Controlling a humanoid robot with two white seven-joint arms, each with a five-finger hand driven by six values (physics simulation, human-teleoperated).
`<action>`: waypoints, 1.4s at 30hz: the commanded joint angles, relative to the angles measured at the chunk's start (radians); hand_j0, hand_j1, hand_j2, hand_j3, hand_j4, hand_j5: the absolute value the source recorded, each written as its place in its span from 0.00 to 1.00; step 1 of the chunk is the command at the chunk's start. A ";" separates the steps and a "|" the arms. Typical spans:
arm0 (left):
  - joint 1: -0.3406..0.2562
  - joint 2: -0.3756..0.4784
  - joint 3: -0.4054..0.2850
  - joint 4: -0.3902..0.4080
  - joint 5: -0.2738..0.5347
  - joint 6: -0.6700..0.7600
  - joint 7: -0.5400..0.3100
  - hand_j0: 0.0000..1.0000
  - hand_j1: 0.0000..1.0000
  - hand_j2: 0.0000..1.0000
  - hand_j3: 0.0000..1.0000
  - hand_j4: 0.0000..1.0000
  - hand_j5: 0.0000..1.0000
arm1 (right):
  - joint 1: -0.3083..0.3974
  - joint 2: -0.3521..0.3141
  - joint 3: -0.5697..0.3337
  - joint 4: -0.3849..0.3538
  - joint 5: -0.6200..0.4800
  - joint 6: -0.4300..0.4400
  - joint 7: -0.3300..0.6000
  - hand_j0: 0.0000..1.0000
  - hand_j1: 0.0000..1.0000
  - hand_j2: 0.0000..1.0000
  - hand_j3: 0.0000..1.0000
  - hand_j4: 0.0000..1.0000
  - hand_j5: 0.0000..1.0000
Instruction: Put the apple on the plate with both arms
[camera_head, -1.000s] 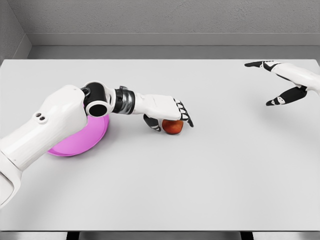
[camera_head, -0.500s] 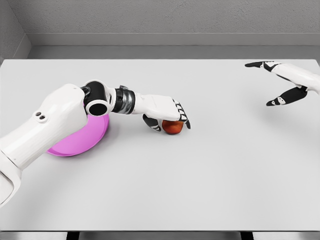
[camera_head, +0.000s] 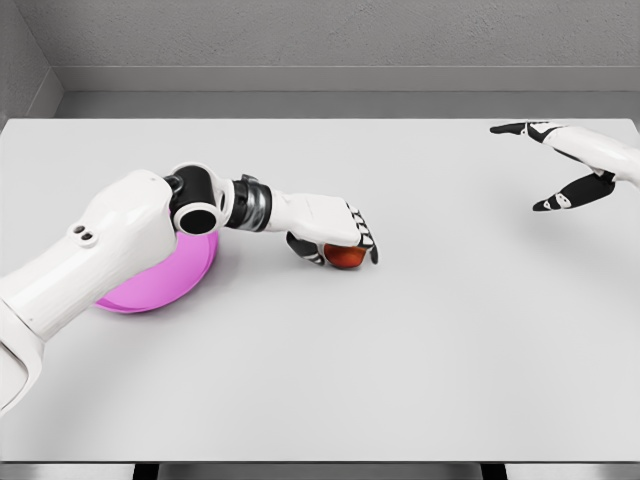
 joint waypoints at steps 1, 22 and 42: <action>0.000 0.000 -0.001 -0.001 0.005 0.002 0.000 0.70 0.70 0.70 0.70 0.70 0.70 | 0.000 -0.001 0.000 0.000 -0.006 0.003 0.000 1.00 1.00 1.00 1.00 1.00 1.00; -0.032 0.121 0.004 -0.047 0.115 0.002 0.002 0.54 0.54 0.54 0.54 0.54 0.54 | -0.006 -0.003 0.000 0.000 -0.005 0.003 0.000 1.00 1.00 1.00 1.00 1.00 1.00; 0.012 0.640 0.064 -0.227 0.323 0.002 0.000 0.48 0.48 0.48 0.48 0.48 0.48 | -0.008 -0.003 0.001 0.000 -0.005 0.003 0.000 1.00 1.00 1.00 1.00 1.00 1.00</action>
